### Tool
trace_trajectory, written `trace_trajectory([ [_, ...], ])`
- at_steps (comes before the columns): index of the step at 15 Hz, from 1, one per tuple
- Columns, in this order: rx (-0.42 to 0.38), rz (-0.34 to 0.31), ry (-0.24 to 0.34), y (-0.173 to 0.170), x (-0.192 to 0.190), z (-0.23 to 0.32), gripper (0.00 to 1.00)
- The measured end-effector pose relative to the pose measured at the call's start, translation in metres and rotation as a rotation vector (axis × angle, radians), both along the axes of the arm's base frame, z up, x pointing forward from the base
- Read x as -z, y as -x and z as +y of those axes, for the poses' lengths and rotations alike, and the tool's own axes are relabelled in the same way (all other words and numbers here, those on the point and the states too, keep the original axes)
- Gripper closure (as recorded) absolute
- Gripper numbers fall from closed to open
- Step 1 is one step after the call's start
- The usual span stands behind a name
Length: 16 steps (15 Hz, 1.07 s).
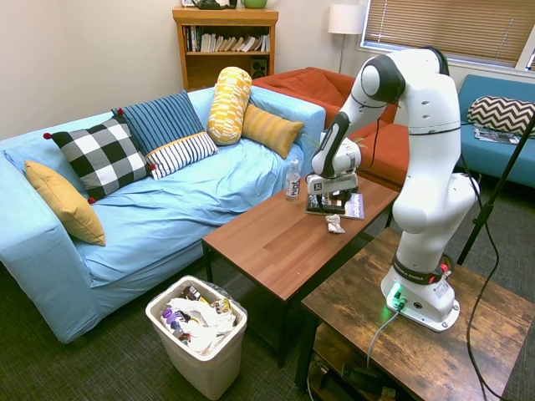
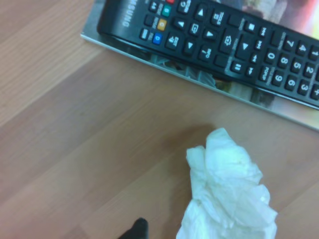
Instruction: Throw the tissue in the trash bin
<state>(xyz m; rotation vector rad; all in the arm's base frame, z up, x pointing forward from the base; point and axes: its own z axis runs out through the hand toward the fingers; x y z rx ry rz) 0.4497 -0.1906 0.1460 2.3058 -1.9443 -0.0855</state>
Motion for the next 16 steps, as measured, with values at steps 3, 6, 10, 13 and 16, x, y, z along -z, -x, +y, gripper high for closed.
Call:
trace_trajectory([
  [3,0.015,0.025,-0.011,-0.002,0.022,-0.009,0.0],
  [6,0.015,0.045,-0.03,-0.003,0.041,-0.014,0.0],
  [10,0.01,0.054,-0.044,-0.007,0.056,-0.013,1.0],
  [13,0.002,0.05,-0.049,-0.012,0.057,-0.011,1.0],
  [16,-0.002,0.052,-0.053,-0.012,0.059,-0.01,1.0],
])
